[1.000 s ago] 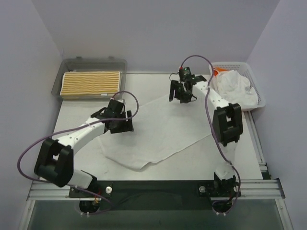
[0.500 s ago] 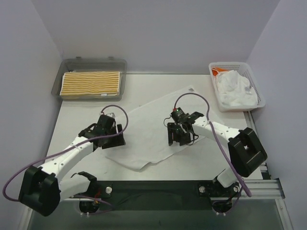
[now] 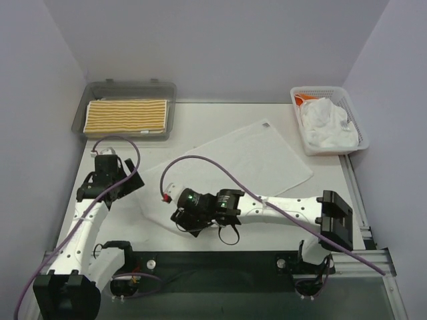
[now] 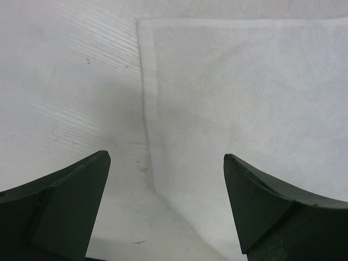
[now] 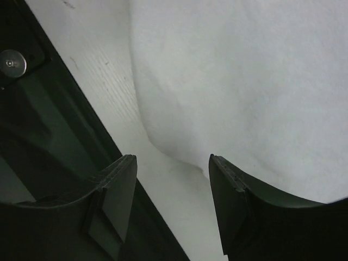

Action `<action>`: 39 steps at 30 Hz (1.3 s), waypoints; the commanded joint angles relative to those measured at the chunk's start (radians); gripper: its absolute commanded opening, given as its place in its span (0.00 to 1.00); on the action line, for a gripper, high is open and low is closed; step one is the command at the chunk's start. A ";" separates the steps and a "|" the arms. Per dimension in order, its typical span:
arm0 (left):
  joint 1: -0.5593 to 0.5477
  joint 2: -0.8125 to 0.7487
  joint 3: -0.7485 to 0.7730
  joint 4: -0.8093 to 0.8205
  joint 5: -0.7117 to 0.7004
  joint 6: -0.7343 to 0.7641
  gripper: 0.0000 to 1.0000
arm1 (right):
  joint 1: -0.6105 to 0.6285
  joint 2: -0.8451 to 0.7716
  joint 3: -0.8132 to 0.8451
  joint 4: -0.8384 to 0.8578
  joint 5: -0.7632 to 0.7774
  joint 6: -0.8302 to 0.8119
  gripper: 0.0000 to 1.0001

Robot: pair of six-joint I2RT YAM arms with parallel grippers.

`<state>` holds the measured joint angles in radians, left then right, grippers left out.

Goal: Fold and stack the towels
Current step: Flatten out the crumpled towel

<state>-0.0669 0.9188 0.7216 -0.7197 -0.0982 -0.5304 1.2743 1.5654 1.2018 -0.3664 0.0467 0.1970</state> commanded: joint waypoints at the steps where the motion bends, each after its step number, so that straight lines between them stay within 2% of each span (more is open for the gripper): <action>1: 0.090 0.018 0.076 0.040 0.017 0.098 0.97 | 0.058 0.108 0.079 -0.017 0.053 -0.135 0.55; 5: 0.090 0.017 0.020 0.133 -0.003 0.090 0.98 | 0.102 0.235 0.148 -0.014 0.047 -0.188 0.53; 7: 0.090 -0.007 -0.063 0.173 -0.017 0.089 0.97 | 0.112 0.271 0.183 -0.014 0.056 -0.220 0.51; 13: 0.090 -0.012 -0.057 0.184 -0.040 0.101 0.98 | 0.115 0.375 0.225 -0.002 0.103 -0.266 0.47; 16: 0.090 0.006 -0.051 0.184 -0.025 0.101 0.97 | 0.117 0.395 0.225 0.003 0.154 -0.283 0.30; 17: 0.090 0.012 -0.050 0.186 -0.021 0.104 0.97 | 0.114 0.389 0.223 0.003 0.163 -0.289 0.13; 18: 0.090 0.020 -0.048 0.186 -0.017 0.104 0.97 | 0.109 0.378 0.223 0.003 0.173 -0.288 0.07; 20: 0.090 0.023 -0.048 0.186 -0.012 0.104 0.97 | 0.091 0.326 0.211 0.003 0.145 -0.278 0.04; 22: 0.090 0.023 -0.048 0.187 -0.009 0.104 0.98 | 0.030 0.279 0.200 0.004 0.078 -0.231 0.04; 23: 0.090 0.022 -0.050 0.189 -0.008 0.106 0.98 | -0.005 0.239 0.188 0.007 -0.039 -0.210 0.05; 26: 0.090 0.023 -0.053 0.195 0.002 0.104 0.97 | -0.156 0.208 0.148 0.055 -0.225 -0.070 0.08; 28: 0.090 0.029 -0.054 0.195 0.012 0.106 0.97 | -0.252 0.217 0.116 0.072 -0.237 0.035 0.10; 31: 0.090 0.040 -0.054 0.197 0.023 0.107 0.97 | -0.318 0.234 0.087 0.072 -0.226 0.114 0.24; 32: 0.090 0.038 -0.056 0.197 0.026 0.109 0.97 | -0.316 0.220 0.082 0.073 -0.229 0.110 0.35; 34: 0.090 0.043 -0.056 0.197 0.029 0.107 0.97 | -0.268 0.197 0.074 0.078 -0.194 0.053 0.44; 39: 0.091 0.057 -0.056 0.200 0.041 0.106 0.98 | -0.119 0.133 0.073 0.087 -0.001 -0.120 0.45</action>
<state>0.0177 0.9665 0.6506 -0.5701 -0.0780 -0.4355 1.0561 1.7947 1.2713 -0.2752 -0.0452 0.1783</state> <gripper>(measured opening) 0.975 0.450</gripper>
